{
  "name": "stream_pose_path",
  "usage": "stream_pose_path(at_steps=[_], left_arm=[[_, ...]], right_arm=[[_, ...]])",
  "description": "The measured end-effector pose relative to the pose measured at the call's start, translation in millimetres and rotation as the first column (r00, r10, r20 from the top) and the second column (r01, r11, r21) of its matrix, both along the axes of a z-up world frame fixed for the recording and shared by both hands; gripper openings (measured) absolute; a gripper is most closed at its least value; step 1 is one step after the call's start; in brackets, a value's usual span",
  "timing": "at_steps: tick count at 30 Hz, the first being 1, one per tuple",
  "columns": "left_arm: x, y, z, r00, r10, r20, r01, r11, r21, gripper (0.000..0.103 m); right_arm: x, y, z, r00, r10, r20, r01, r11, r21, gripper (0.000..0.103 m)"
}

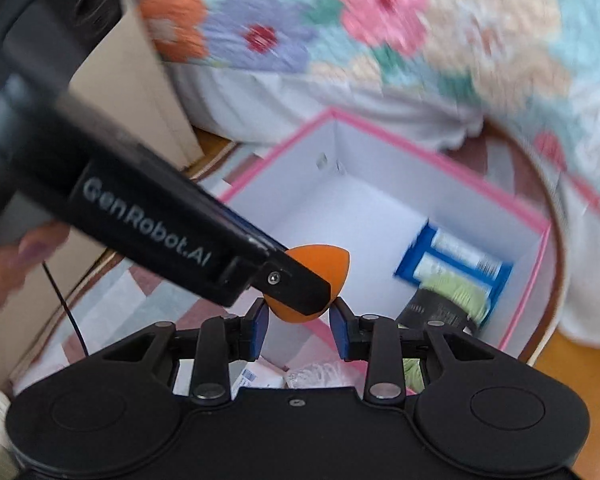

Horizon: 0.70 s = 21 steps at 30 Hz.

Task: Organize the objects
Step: 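Lift the sponge with the left gripper and carry it into the pink box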

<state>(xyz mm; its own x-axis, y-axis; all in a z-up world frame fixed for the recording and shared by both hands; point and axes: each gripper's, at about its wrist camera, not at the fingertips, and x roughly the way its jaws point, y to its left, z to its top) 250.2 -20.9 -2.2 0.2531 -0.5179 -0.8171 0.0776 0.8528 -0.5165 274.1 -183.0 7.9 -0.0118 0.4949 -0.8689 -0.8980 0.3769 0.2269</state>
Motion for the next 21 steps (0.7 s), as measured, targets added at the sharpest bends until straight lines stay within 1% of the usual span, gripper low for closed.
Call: stream_pose_path(at_steps=[3, 4, 6, 10, 14, 18, 21], left_arm=[[17, 4, -15, 0.999, 0.019, -0.042, -0.021, 0.998, -0.056, 0.033], [21, 4, -18, 0.999, 0.017, -0.046, -0.02, 0.998, -0.066, 0.033], [26, 2, -27, 0.998, 0.013, -0.064, -0.018, 0.997, -0.077, 0.034], [41, -3, -51, 0.995, 0.024, -0.096, -0.029, 0.998, -0.054, 0.034], [53, -6, -74, 0.996, 0.019, -0.089, -0.022, 0.999, -0.026, 0.033], [63, -5, -92, 0.994, 0.025, -0.105, -0.03, 0.999, -0.045, 0.034], [67, -2, -101, 0.993, 0.05, -0.11, -0.058, 0.996, -0.072, 0.034]], right_arm=[[12, 7, -7, 0.996, -0.075, -0.05, 0.073, 0.996, -0.049, 0.039], [15, 9, -9, 0.995, -0.081, -0.055, 0.077, 0.995, -0.068, 0.039], [17, 14, -17, 0.997, -0.061, -0.043, 0.056, 0.993, -0.108, 0.039], [23, 25, -43, 0.998, -0.052, -0.034, 0.046, 0.986, -0.161, 0.039], [37, 35, -73, 0.995, -0.078, -0.057, 0.065, 0.979, -0.196, 0.039], [49, 39, -85, 0.991, -0.101, -0.086, 0.08, 0.972, -0.223, 0.04], [50, 41, -90, 0.994, -0.086, -0.066, 0.069, 0.971, -0.229, 0.041]])
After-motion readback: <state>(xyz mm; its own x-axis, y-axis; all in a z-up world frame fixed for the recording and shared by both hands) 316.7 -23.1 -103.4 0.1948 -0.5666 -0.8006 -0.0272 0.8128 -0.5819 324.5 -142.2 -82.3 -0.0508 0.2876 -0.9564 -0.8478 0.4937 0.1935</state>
